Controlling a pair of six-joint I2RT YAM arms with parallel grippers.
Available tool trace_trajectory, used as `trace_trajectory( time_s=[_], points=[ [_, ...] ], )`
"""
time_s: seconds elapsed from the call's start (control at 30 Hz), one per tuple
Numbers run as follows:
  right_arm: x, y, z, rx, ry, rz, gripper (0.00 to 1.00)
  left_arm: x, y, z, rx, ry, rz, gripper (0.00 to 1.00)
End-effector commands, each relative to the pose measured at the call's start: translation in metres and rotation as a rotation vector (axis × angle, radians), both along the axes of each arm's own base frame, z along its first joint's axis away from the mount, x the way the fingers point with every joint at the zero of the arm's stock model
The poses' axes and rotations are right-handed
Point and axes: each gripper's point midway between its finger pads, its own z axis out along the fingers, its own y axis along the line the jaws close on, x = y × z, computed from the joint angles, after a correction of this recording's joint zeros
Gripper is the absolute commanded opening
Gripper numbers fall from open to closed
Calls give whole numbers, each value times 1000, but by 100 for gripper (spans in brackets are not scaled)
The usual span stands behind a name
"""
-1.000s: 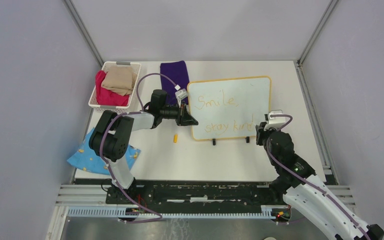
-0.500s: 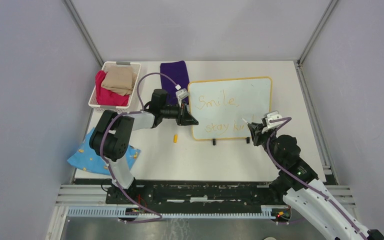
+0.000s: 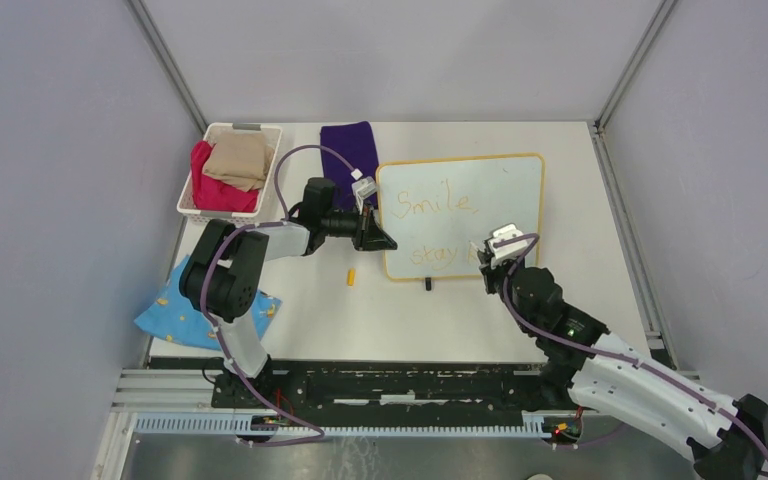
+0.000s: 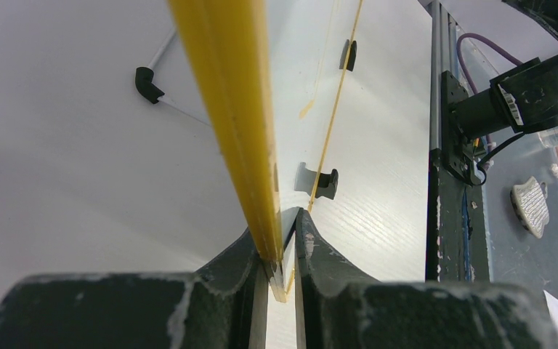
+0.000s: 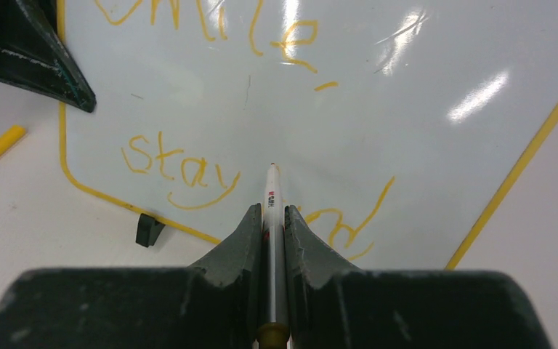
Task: Write a sentence on the whiteboard
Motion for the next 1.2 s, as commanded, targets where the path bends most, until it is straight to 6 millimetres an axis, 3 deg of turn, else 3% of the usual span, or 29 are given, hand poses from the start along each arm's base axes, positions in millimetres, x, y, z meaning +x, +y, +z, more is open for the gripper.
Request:
trace_trajectory(
  time_s=[0.0,0.4,1.17],
  points=[
    [10,-14,27,91,-91,-127,0,-18,23,-90,290,89,80,2],
    [7,-26,-2,97,-38,-200,0,-17,23,-90,293,90,80,2],
    [14,-21,-6,151,-27,-209,0,-18,23,-91,296,95,79,2]
  ],
)
